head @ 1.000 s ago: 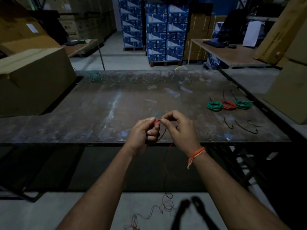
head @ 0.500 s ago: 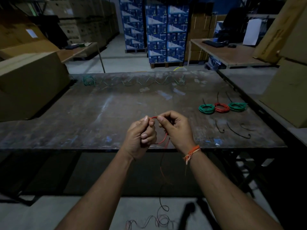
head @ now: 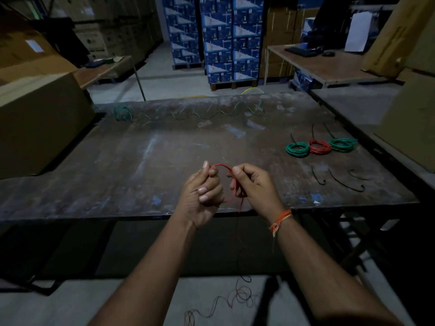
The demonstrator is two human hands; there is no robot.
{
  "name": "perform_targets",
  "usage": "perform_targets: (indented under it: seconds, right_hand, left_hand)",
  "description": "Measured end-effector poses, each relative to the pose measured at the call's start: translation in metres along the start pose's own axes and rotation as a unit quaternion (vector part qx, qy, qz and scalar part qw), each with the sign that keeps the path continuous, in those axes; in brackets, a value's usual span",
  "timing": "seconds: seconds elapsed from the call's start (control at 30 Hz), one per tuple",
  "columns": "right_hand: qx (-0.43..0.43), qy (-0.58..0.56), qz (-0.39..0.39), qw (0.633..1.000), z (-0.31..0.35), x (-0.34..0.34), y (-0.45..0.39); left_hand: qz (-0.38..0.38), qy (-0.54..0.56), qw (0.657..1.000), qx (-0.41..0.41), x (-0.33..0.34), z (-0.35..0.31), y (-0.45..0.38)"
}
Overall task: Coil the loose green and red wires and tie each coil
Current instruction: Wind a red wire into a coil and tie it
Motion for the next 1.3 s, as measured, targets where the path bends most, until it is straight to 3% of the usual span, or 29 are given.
perform_targets:
  seconds: [0.2, 0.33, 0.53, 0.67, 0.9, 0.97, 1.07, 1.17, 1.3]
  right_hand:
    - [0.072, 0.031, 0.007, 0.997, -0.045, 0.0, 0.021]
    - [0.056, 0.109, -0.009, 0.992, -0.045, -0.009, 0.023]
    - [0.044, 0.221, 0.139, 0.964, -0.05, 0.02, 0.023]
    - [0.035, 0.215, 0.034, 0.975, -0.046, 0.0, 0.031]
    - [-0.015, 0.267, -0.035, 0.963, -0.036, -0.018, 0.032]
    - [-0.05, 0.304, -0.029, 0.951, -0.028, -0.016, 0.029]
    - [-0.103, 0.33, 0.044, 0.937, -0.018, 0.007, 0.026]
    - [-0.154, 0.329, 0.113, 0.925, -0.002, 0.034, 0.024]
    - [-0.208, 0.313, 0.149, 0.915, 0.027, 0.059, 0.021]
  left_hand:
    - [0.039, 0.112, 0.993, 0.025, -0.021, -0.037, 0.001]
    - [0.084, 0.142, 0.986, 0.018, -0.029, -0.048, 0.001]
    - [0.019, 0.144, 0.987, 0.063, -0.049, -0.064, 0.003]
    - [0.028, 0.212, 0.974, 0.072, -0.072, -0.082, 0.006]
    - [0.096, 0.276, 0.955, 0.051, -0.089, -0.088, 0.008]
    - [0.067, 0.263, 0.961, 0.056, -0.092, -0.086, 0.009]
    - [-0.015, 0.198, 0.978, 0.067, -0.096, -0.082, 0.013]
    - [-0.109, 0.091, 0.987, 0.074, -0.101, -0.079, 0.019]
    - [-0.197, -0.09, 0.971, 0.097, -0.105, -0.078, 0.026]
Point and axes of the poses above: each hand's wrist, its own y-axis away from the middle knuckle, its own x-axis out of the palm, z = x × y, the point moved 10 cm from there along -y, towards the middle knuckle, and after that the axes turned 13 degrees about -x, right-handed, at the moved point
